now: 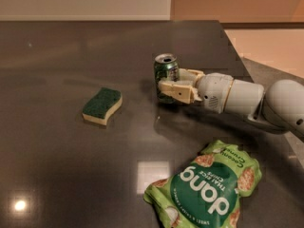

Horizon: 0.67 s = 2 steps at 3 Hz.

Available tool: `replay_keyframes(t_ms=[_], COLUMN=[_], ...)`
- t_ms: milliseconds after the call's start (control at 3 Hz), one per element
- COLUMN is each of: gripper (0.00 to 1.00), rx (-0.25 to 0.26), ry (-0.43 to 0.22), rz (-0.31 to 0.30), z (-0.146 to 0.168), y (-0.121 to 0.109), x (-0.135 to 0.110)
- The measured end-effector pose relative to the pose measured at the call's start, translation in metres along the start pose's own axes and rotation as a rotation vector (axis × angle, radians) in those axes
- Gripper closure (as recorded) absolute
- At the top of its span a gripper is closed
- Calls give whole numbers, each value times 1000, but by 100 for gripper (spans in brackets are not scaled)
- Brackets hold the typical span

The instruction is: Place green can upright

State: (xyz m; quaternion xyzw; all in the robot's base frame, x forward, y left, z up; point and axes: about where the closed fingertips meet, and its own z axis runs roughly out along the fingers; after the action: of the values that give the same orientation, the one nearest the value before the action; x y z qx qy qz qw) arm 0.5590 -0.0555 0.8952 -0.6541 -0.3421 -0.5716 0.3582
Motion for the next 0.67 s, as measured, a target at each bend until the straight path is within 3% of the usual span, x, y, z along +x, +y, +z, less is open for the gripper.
replay_keyframes(t_ms=[333,667], gripper=[100,84], rx=[8,8], ry=[21,42], rz=[4,-11], z=[3,6], y=[2,1], x=[-6,-9])
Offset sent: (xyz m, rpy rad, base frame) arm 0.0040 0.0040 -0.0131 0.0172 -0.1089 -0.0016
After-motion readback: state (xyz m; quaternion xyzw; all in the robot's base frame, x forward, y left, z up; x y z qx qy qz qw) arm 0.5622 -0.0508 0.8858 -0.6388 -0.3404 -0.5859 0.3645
